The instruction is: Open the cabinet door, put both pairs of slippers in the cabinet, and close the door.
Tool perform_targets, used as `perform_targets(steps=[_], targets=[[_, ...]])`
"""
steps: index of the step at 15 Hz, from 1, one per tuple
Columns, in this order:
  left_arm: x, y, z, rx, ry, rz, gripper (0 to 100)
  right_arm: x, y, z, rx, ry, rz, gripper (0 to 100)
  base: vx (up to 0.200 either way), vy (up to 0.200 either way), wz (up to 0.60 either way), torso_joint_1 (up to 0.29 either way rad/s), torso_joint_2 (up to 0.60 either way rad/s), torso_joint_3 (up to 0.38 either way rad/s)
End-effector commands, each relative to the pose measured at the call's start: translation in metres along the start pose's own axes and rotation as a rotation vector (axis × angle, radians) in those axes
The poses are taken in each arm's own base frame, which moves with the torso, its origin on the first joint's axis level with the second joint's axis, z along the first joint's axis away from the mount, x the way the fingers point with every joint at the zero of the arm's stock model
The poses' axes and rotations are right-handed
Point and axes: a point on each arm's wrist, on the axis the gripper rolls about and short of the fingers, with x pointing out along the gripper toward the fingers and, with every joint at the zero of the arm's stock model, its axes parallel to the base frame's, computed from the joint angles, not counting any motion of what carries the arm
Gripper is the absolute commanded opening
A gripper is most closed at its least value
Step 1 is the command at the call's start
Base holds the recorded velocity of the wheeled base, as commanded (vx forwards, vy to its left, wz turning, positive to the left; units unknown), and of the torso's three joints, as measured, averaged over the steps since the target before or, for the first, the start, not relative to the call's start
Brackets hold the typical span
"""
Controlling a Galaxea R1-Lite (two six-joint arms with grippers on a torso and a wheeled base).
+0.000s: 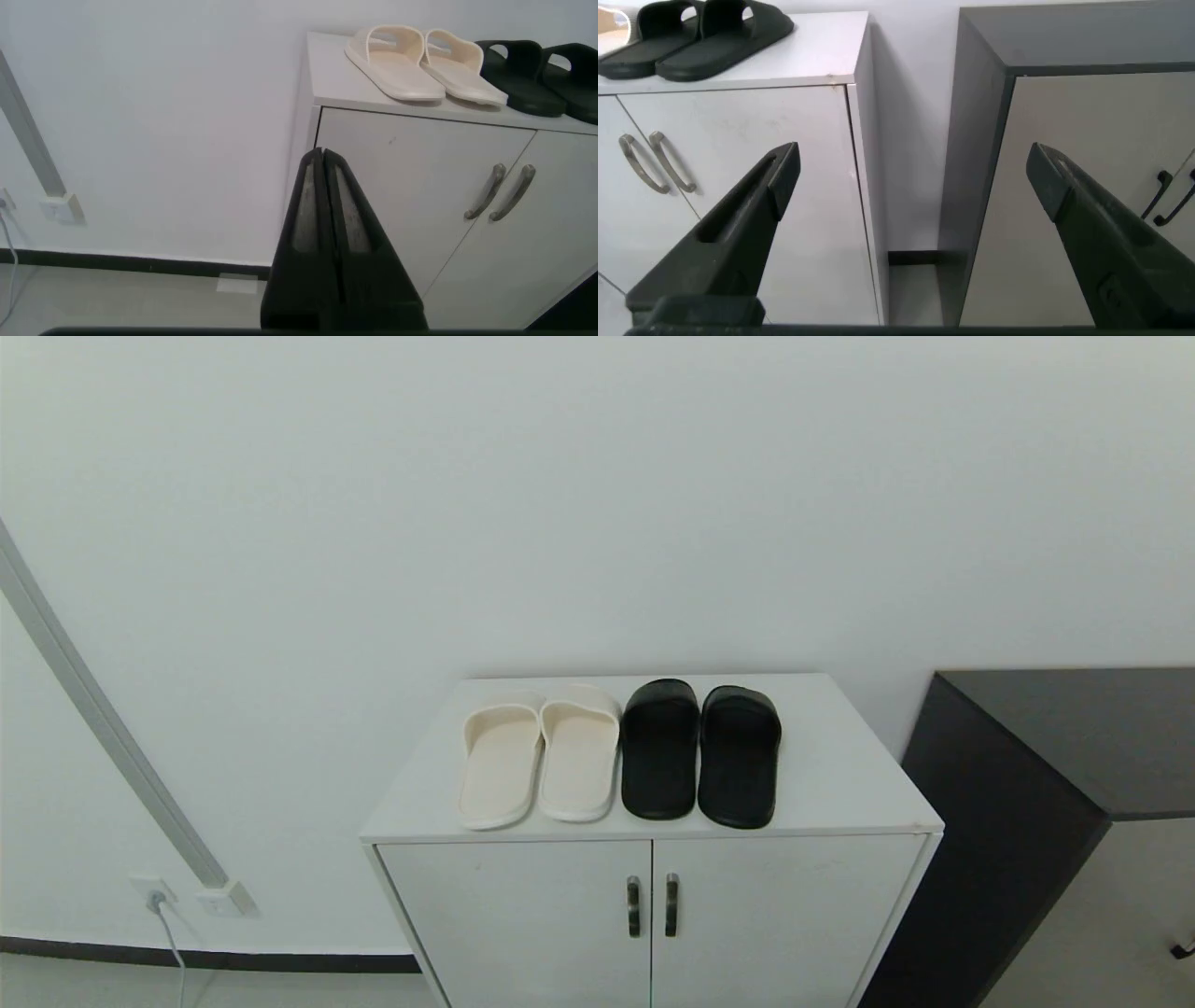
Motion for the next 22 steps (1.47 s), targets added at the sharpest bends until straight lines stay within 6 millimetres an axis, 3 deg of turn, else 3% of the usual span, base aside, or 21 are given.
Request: perform_targets(steps=[1, 12, 14, 17, 18, 22], targets=[[0.0, 0.0, 0.0, -0.001, 0.001, 0.0, 0, 0.0, 0.0, 0.0, 0.0, -0.001, 0.009, 100, 0.0, 0.0, 0.0, 0.0, 0.0, 0.0], [0.0, 0.0, 0.0, -0.001, 0.0, 0.003, 0, 0.003, 0.001, 0.003, -0.024, 0.029, 0.034, 100, 0.0, 0.0, 0.0, 0.0, 0.0, 0.0], [0.0, 0.0, 0.0, -0.001, 0.001, 0.0, 0, -0.002, 0.0, 0.067, 0.102, -0.054, 0.042, 100, 0.0, 0.0, 0.0, 0.0, 0.0, 0.0], [0.0, 0.0, 0.0, 0.0, 0.001, 0.001, 0, 0.033, 0.003, 0.073, 0.13, 0.209, 0.149, 100, 0.0, 0.0, 0.0, 0.0, 0.0, 0.0], [0.0, 0.0, 0.0, -0.001, 0.001, 0.001, 0, 0.053, 0.004, 0.078, 0.135, 0.271, 0.196, 100, 0.0, 0.0, 0.0, 0.0, 0.0, 0.0], [0.0, 0.0, 0.0, 0.0, 0.001, -0.002, 0, 0.102, 0.014, 0.1, 0.115, 0.282, 0.294, 100, 0.0, 0.0, 0.0, 0.0, 0.0, 0.0]])
